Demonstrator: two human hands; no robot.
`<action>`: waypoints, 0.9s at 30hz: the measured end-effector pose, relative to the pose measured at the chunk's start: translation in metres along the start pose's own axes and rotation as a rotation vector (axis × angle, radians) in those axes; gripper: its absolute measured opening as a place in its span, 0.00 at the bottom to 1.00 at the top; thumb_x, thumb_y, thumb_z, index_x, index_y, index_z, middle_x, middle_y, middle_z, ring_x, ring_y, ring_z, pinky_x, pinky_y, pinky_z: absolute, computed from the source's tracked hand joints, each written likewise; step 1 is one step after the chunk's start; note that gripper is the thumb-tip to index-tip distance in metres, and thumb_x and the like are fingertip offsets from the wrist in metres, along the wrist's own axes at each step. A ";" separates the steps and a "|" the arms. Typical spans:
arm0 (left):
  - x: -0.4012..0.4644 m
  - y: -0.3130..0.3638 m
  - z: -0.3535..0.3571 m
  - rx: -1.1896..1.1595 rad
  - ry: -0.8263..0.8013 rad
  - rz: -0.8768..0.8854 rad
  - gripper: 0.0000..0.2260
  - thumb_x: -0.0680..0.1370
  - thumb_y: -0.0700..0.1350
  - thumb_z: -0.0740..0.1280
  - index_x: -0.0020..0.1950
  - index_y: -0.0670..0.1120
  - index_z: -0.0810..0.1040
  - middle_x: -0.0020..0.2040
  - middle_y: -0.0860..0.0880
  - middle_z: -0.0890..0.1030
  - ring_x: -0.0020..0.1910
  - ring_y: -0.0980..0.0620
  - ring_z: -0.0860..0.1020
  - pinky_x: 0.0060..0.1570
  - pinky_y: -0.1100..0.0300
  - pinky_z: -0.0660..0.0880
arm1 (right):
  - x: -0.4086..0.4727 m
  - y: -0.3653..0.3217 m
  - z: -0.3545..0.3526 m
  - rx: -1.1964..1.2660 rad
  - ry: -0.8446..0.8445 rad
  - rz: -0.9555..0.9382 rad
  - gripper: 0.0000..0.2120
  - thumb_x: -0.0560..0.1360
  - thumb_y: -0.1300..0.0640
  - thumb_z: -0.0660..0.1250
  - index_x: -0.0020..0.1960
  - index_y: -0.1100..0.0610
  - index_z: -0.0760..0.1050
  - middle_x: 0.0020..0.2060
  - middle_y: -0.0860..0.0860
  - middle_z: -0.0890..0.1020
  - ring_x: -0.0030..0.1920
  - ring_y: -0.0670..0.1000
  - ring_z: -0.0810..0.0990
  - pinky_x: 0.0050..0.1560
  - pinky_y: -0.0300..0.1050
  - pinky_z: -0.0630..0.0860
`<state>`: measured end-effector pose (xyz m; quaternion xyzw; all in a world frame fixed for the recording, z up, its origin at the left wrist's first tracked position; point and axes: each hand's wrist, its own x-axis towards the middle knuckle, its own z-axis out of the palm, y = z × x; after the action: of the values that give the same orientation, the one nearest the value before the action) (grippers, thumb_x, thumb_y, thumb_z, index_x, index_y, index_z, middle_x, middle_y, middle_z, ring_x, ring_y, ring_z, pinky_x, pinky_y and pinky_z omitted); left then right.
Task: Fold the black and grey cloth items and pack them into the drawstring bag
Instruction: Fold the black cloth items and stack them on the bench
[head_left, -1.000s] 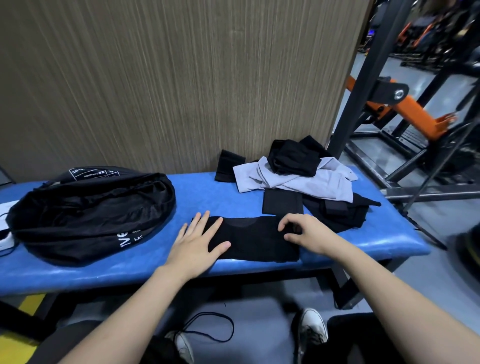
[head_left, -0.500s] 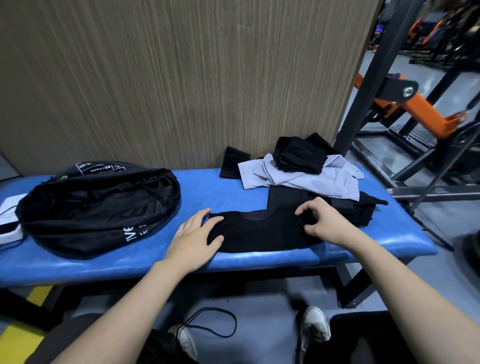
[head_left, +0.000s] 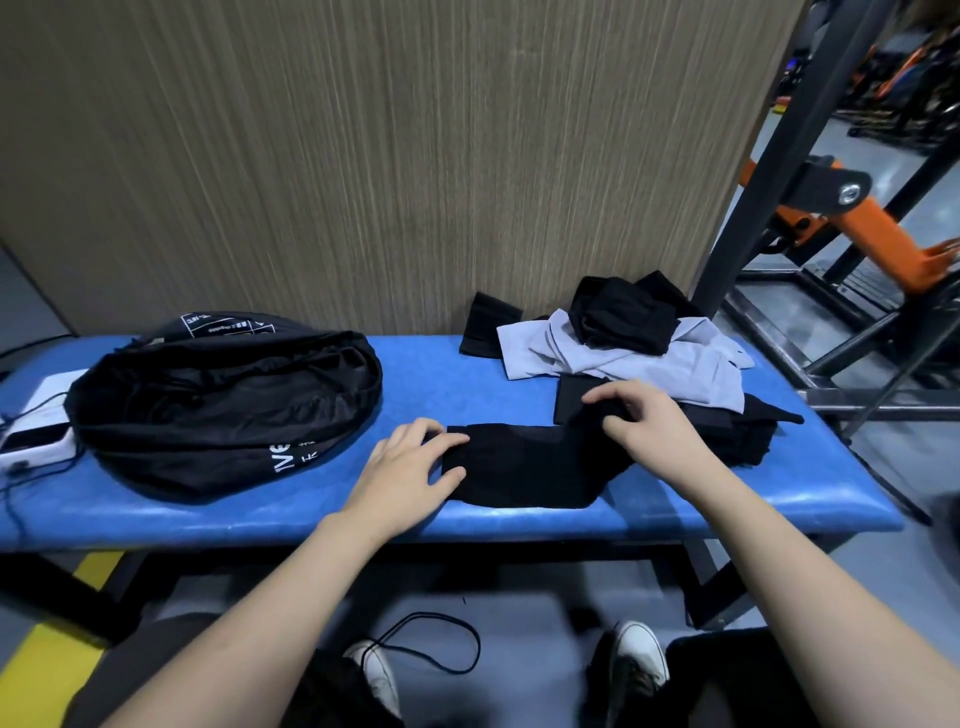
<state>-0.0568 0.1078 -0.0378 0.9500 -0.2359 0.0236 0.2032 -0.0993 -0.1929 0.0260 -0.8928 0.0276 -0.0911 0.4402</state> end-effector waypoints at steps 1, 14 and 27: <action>0.000 -0.001 0.000 -0.003 0.000 0.002 0.19 0.80 0.59 0.60 0.71 0.62 0.69 0.62 0.61 0.67 0.66 0.57 0.64 0.67 0.58 0.61 | 0.001 -0.007 0.006 0.026 -0.009 -0.019 0.18 0.71 0.68 0.66 0.51 0.48 0.82 0.52 0.50 0.80 0.54 0.48 0.78 0.57 0.44 0.73; 0.001 -0.003 0.001 0.012 0.032 0.010 0.24 0.79 0.61 0.62 0.74 0.58 0.67 0.62 0.58 0.68 0.65 0.54 0.66 0.62 0.59 0.62 | 0.009 -0.056 0.091 -0.010 -0.252 -0.079 0.14 0.76 0.61 0.67 0.60 0.51 0.80 0.46 0.50 0.72 0.42 0.46 0.76 0.45 0.43 0.77; 0.004 -0.006 -0.002 0.025 0.018 0.005 0.25 0.77 0.60 0.64 0.72 0.52 0.70 0.65 0.57 0.70 0.65 0.53 0.67 0.64 0.56 0.65 | 0.017 -0.057 0.124 -0.068 -0.372 -0.120 0.17 0.73 0.63 0.68 0.61 0.52 0.77 0.42 0.47 0.76 0.39 0.42 0.74 0.47 0.42 0.72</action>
<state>-0.0503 0.1114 -0.0374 0.9517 -0.2360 0.0357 0.1933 -0.0607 -0.0637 -0.0008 -0.9088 -0.1046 0.0502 0.4008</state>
